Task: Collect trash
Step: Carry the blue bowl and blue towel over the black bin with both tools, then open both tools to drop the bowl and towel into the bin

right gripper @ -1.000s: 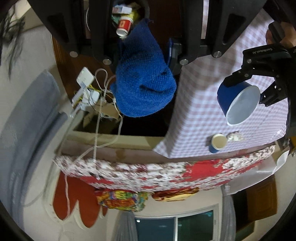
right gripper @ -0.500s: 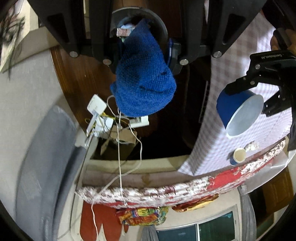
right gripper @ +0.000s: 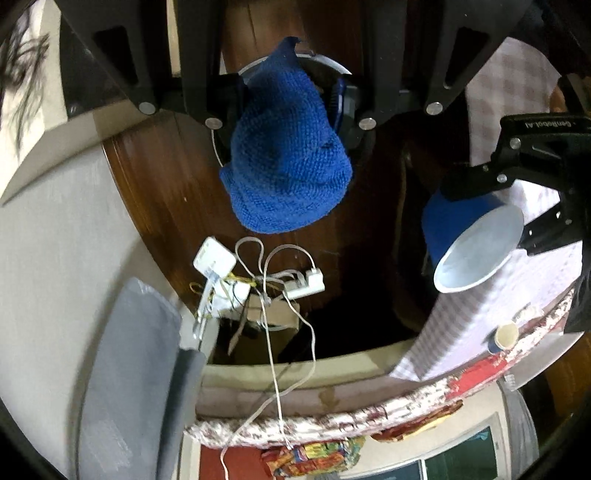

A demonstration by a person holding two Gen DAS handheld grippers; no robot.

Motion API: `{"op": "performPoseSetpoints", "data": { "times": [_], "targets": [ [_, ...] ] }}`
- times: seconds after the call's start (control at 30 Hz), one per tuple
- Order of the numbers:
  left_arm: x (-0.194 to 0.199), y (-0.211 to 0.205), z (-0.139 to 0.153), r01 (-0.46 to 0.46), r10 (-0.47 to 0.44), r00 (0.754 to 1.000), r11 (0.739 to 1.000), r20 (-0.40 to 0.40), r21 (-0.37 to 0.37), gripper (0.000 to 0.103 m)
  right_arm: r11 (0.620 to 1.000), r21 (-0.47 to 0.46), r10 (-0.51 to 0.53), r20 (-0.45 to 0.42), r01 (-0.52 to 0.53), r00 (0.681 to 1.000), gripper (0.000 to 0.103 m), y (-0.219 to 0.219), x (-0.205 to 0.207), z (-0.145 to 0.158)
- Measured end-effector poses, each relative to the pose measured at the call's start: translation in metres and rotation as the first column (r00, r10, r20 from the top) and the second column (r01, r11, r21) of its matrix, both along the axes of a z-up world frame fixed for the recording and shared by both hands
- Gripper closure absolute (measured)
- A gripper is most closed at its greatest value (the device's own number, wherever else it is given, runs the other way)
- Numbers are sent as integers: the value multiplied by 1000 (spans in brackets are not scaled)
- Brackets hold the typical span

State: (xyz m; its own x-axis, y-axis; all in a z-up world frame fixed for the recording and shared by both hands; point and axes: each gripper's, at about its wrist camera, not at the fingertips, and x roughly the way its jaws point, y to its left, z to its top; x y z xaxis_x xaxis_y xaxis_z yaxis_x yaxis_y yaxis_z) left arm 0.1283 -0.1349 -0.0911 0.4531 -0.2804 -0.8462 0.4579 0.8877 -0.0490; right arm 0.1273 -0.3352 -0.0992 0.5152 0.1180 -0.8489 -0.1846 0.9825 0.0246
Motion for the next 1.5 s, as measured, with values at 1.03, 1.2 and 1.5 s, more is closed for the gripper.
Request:
{"op": "performPoseSetpoints", "data": {
  "times": [1.03,1.2,1.5],
  "targets": [
    [26,-61,-134,38,3,875,996,-485,76,12,974,-93,181,-228,-207,957,41,-6,-3,-133],
    [19,-44,-106,-42,68,917,996,-394,73,5,978,-128,139,-198,-166,970,24,-17,-9,-129],
    [-7,-10,-45,-88,98,978,994,-184,62,4,998,-53,-34,-129,27,991,21,-33,-19,-79]
  ]
}}
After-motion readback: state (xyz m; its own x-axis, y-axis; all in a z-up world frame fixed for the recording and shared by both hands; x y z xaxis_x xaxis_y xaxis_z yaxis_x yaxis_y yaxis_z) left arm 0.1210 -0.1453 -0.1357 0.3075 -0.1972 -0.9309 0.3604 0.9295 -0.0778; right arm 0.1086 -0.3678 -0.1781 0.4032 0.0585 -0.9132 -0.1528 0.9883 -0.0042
